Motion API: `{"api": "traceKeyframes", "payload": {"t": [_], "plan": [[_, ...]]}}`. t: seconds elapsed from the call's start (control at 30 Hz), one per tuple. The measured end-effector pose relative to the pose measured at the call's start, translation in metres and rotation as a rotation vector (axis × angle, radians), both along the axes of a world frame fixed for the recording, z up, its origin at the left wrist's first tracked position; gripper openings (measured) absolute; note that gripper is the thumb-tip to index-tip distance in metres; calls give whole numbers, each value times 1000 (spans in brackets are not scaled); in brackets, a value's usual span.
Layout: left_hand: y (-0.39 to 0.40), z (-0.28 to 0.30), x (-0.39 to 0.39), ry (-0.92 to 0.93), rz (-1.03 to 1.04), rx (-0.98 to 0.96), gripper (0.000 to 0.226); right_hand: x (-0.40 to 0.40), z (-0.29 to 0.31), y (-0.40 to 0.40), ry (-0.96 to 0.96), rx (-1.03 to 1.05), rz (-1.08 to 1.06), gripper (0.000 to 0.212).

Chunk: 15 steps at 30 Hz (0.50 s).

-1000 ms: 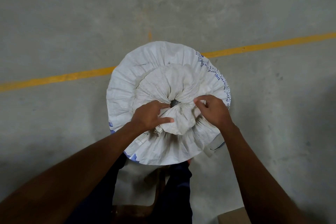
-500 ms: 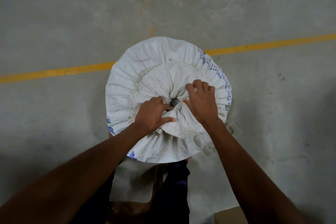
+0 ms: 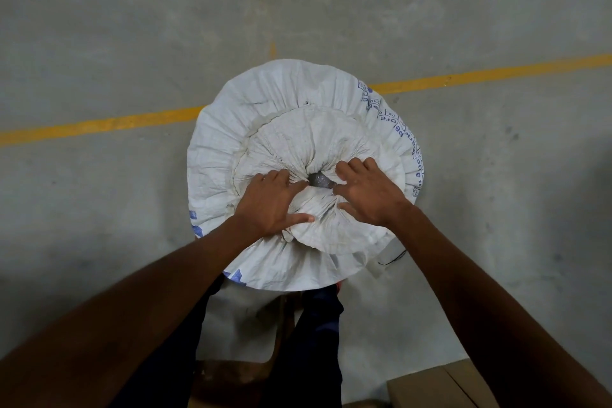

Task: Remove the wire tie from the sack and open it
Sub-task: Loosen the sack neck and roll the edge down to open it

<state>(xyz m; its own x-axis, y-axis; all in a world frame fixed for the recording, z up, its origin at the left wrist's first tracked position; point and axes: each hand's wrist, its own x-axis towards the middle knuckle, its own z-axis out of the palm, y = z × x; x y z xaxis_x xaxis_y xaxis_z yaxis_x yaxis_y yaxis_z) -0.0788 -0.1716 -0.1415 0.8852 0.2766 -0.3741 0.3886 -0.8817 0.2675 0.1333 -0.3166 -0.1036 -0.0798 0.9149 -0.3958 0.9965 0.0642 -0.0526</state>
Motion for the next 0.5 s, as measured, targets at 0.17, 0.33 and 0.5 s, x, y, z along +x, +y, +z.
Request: {"api": "traceKeyframes", "payload": {"t": [0.17, 0.33, 0.5], "plan": [[2, 4, 4, -179, -105, 57, 72, 7, 11, -13, 31, 53, 6, 34], [7, -2, -7, -304, -333, 34, 61, 4, 11, -28, 116, 71, 74, 40], [10, 0, -5, -237, -359, 20, 62, -8, -8, -38, 90, -2, 207, 51]]}}
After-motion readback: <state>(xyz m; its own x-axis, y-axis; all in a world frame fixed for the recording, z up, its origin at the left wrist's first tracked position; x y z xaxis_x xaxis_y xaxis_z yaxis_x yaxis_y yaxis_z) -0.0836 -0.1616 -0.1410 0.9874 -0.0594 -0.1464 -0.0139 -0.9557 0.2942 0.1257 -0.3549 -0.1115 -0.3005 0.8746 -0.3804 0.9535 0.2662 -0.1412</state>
